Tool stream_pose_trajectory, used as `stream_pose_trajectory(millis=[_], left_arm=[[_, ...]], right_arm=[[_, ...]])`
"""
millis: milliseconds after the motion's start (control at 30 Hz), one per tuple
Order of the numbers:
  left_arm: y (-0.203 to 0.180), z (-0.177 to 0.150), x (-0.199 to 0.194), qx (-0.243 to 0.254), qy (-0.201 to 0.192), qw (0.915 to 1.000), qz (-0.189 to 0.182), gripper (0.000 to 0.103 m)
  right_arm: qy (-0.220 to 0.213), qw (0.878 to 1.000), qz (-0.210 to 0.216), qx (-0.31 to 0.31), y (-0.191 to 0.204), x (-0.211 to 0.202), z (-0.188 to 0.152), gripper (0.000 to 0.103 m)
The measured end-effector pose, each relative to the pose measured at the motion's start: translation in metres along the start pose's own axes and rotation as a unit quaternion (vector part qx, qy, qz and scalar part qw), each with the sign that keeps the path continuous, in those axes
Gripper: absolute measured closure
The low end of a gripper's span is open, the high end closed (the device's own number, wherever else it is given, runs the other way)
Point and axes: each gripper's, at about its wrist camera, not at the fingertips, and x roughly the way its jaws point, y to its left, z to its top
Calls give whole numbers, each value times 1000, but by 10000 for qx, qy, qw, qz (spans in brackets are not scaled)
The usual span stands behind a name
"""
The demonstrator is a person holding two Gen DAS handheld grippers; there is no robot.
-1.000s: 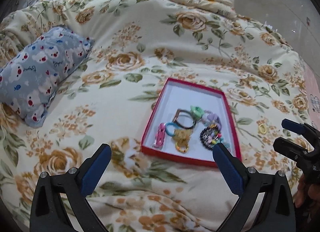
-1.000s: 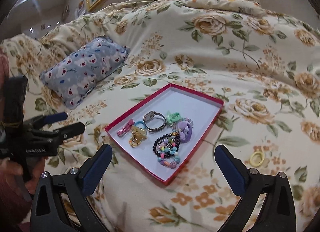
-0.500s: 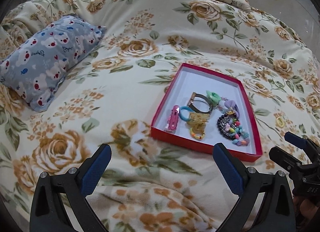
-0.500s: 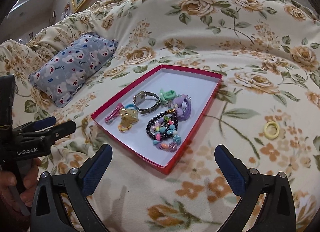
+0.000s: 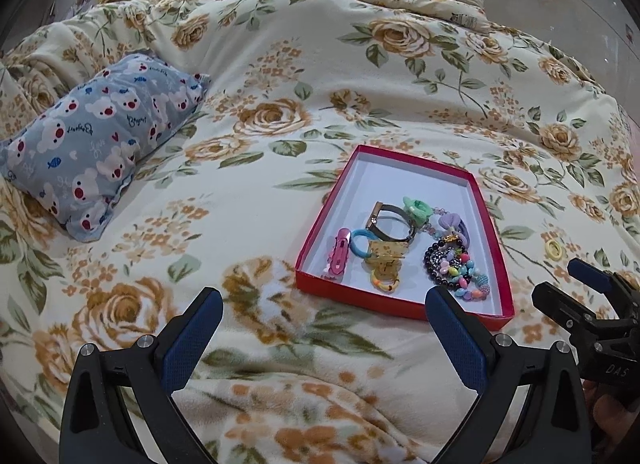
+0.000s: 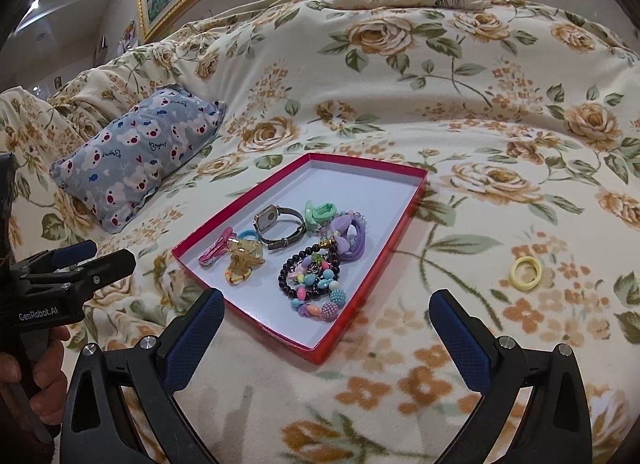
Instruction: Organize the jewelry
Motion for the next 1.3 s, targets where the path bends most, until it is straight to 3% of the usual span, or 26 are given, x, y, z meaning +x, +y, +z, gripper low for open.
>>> stream_pose_trajectory(millis=[1300], left_arm=[[-1, -1, 1, 70, 21, 10000, 39, 1]], right_arm=[[146, 9998, 70, -126, 9, 2, -1, 0]])
